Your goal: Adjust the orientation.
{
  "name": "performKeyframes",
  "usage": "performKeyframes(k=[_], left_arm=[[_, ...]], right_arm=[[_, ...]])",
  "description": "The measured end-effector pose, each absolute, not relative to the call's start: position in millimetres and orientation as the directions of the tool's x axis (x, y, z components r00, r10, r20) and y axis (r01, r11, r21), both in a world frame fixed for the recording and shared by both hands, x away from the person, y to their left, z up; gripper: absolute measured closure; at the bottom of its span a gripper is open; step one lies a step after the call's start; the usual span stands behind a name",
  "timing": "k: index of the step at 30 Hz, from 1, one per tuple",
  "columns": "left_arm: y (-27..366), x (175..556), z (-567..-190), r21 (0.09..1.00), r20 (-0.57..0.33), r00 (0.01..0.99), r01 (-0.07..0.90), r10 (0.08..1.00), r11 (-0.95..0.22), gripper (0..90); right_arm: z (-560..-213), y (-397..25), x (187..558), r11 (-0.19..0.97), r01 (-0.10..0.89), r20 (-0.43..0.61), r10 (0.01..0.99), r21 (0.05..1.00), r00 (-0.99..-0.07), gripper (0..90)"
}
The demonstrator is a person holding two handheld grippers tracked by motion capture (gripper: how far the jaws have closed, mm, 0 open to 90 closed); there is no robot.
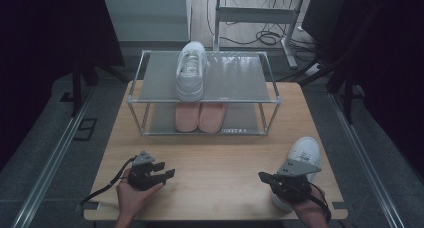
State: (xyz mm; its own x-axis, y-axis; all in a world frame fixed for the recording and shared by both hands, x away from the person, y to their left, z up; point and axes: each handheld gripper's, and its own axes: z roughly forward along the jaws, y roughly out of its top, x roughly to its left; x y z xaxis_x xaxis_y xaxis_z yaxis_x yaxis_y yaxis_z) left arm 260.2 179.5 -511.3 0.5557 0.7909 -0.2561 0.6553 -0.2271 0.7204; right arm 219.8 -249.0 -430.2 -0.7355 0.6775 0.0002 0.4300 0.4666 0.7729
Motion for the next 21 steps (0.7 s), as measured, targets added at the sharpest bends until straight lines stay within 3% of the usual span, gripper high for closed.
performKeyframes(k=[7, 15, 21], left_arm=[[180, 260, -511, 0.719, -0.256, 0.556, 0.656, 0.791, -0.228, 47.2], [179, 260, -511, 0.721, -0.259, 0.556, 0.655, 0.790, -0.225, 47.2], [179, 261, -512, 0.719, -0.255, 0.560, 0.655, 0.789, -0.233, 47.2]], right_arm=[[-445, -258, 206, 0.514, 0.476, -0.021, 0.694, 0.714, -0.719, 90.0], [-456, -271, 189, 0.574, 0.513, -0.138, 0.740, 0.638, -0.658, 90.0], [-458, -279, 186, 0.540, 0.523, -0.086, 0.745, 0.659, -0.661, 90.0]])
